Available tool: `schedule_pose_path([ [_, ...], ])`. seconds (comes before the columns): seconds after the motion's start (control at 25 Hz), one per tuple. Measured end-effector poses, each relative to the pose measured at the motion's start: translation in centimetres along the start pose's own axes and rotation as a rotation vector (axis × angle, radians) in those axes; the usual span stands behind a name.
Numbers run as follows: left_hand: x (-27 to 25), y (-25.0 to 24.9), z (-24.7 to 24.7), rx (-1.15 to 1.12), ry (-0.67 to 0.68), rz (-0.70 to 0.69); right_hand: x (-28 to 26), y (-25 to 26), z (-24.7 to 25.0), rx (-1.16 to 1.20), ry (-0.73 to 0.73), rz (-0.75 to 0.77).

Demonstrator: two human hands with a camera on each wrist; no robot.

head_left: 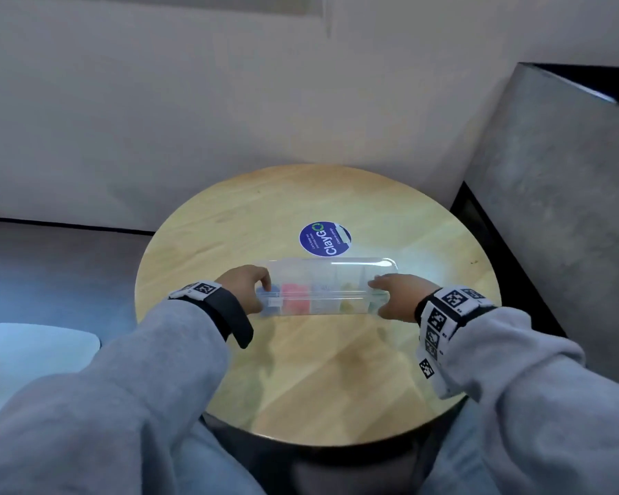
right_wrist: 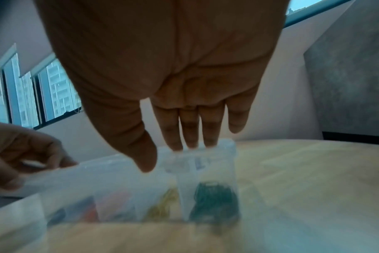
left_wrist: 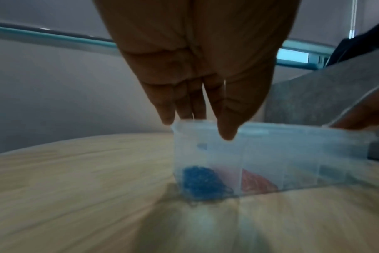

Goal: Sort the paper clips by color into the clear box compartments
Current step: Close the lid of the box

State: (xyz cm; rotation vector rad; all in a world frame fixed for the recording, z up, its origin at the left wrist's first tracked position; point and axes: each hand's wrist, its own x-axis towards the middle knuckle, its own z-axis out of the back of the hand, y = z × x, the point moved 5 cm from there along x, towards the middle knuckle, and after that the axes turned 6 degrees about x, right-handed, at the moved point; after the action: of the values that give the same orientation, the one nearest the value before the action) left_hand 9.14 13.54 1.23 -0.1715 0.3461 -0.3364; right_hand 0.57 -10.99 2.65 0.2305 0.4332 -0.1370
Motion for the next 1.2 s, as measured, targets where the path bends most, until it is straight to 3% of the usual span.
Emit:
schedule_pose_path([
  [0.24,-0.3,-0.8,-1.2,0.197,0.012,-0.044,-0.8,0.1,-1.0,-0.073,-0.013,0.048],
  [0.4,0.4,-0.3,-0.8,0.190,0.014,-0.031,-0.4,0.2,-0.9,-0.156,0.001,0.084],
  [0.64,1.3,-0.6,-0.8,0.164,-0.010,-0.001,0.8,-0.8,-0.4,-0.037,-0.056,0.097],
  [0.76,1.6,-0.9,-1.1,0.181,-0.041,0.004,0.7,-1.3,-0.9,0.075,-0.093,0.076],
  [0.96,1.8,-1.1,-1.3,0.271,-0.089,-0.023,0.5,-1.5,-0.9,0.068,-0.176,0.021],
  [1.2,1.1,-1.2,-0.7,0.227,-0.117,0.005,0.6,-1.2,-1.3,0.057,-0.199,-0.036],
])
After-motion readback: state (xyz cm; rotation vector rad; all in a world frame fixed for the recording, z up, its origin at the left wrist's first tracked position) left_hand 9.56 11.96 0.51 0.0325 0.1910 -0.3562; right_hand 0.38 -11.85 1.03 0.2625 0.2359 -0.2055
